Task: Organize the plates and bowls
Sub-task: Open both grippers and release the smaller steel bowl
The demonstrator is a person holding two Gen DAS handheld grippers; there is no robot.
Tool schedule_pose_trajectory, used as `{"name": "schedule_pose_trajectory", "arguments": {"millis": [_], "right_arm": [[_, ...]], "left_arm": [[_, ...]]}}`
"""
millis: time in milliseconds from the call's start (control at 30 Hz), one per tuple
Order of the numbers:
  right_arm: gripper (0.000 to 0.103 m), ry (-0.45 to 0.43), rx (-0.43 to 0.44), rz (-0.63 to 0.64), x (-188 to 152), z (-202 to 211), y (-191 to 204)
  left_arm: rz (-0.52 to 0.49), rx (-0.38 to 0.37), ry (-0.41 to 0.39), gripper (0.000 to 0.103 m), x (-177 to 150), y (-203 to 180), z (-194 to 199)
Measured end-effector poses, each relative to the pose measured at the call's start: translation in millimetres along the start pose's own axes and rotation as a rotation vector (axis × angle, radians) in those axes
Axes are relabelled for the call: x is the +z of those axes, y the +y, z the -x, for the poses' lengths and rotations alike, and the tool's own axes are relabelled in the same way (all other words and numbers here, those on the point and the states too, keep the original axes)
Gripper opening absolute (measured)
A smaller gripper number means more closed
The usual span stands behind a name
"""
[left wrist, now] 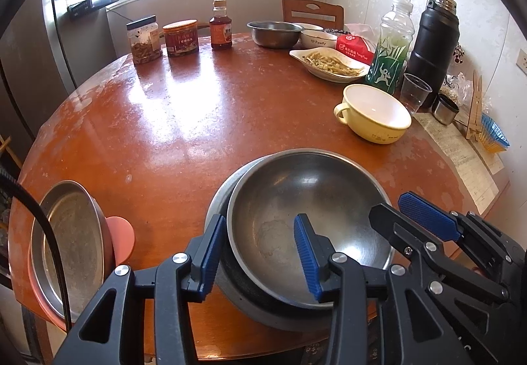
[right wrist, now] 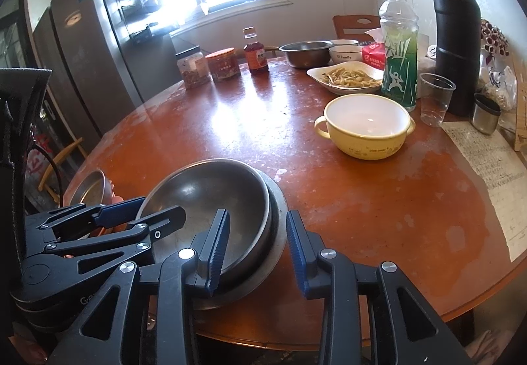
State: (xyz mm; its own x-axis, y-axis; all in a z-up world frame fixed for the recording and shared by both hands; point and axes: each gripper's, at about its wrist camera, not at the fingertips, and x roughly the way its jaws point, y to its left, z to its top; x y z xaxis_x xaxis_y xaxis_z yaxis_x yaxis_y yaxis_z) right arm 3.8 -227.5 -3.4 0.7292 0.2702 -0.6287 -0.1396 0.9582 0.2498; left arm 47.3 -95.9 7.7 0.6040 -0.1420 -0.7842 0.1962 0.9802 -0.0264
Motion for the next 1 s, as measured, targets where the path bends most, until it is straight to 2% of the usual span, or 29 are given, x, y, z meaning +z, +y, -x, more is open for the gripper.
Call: {"name": "schedule_pose_trajectory", "arguments": {"millis": [533,667,1000], "right_arm": [[0.038,-0.044,0.019,-0.028,9.3,11.5,-10.6],[0.045,-0.052,0.018,-0.044,9.7,12.1,-14.3],[0.056,-0.095,0.017,-0.075,14.3,22.6,-18.7]], "left_arm": [[-0.018,0.01,-0.021,0.047,10.1,-8.7,11.2],[-0.021,0.015,-0.032,0.048,10.3,-9.6,13.2],[-0.028,0.046,-0.091,0.054,11.5,-9.5,30.9]]}}
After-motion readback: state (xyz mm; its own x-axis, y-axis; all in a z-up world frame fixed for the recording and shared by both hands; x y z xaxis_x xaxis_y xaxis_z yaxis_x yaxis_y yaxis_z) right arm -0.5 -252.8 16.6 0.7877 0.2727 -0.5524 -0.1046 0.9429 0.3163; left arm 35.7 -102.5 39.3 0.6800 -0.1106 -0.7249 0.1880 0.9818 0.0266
